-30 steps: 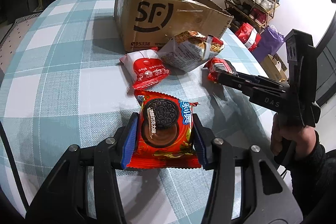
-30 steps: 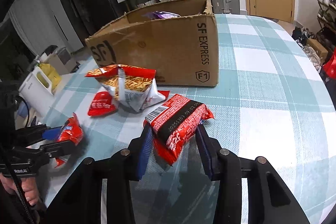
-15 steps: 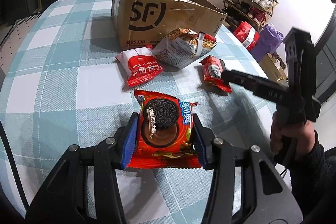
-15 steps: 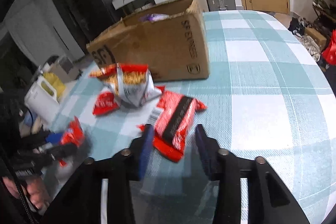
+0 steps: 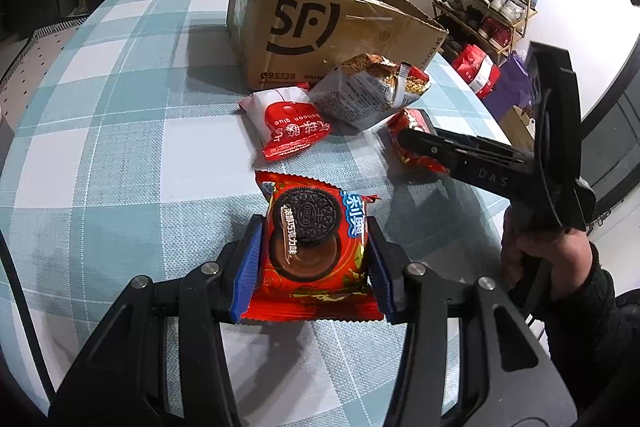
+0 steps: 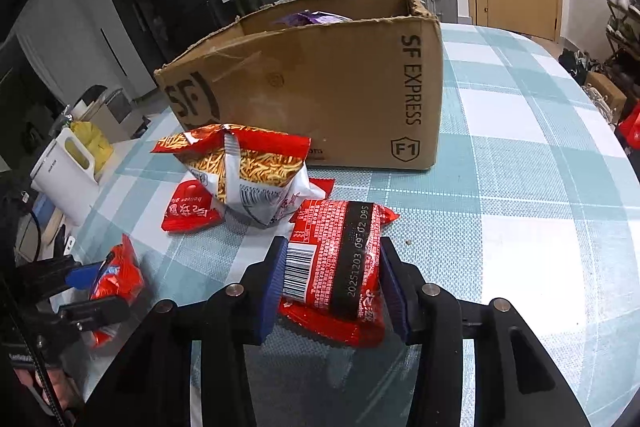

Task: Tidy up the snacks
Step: 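Hold the red Oreo pack in the left gripper while the right gripper grasps the red-black wafer bar, then carry the red Oreo pack with the left gripper while the right gripper carries the wafer bar over the box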

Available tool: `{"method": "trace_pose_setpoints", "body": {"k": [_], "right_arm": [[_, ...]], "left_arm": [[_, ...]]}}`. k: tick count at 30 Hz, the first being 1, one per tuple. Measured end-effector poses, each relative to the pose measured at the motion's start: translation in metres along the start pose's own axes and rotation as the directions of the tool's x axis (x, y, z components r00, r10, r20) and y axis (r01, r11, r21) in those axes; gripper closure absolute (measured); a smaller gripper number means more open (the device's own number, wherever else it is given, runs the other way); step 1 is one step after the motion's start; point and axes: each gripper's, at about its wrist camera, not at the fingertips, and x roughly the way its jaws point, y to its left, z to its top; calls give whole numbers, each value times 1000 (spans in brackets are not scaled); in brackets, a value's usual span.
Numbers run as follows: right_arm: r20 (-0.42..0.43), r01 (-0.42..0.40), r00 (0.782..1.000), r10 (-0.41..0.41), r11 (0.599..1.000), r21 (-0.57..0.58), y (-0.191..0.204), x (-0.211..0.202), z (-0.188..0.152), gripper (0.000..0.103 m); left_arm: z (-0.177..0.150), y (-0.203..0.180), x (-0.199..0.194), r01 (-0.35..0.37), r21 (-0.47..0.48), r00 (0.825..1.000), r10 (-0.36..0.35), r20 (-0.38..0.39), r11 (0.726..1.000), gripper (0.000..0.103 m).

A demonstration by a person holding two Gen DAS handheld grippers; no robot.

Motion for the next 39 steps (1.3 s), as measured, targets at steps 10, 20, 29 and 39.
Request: {"method": "trace_pose_setpoints", "body": {"k": [10,20,29,39], "right_arm": [[42,-22,999,20,999,41,-11,-26,-10,58],[123,-69,990,64,997,33,-2,-68,-6,58],[199,-123,972,122,992,-5,10,-106,16,58],[241,-182,952,188,982,-47,14,-128,61,58]], "left_arm": [[2,-9,-8,1,16,1000,-1,19,1000,58],[12,-19,-23,-9,32,999,7,44,999,58],[45,-24,-42,-3,29,998,1,66,1000,58],[115,-27,-50,2,46,994,-7,109,999,58]]}}
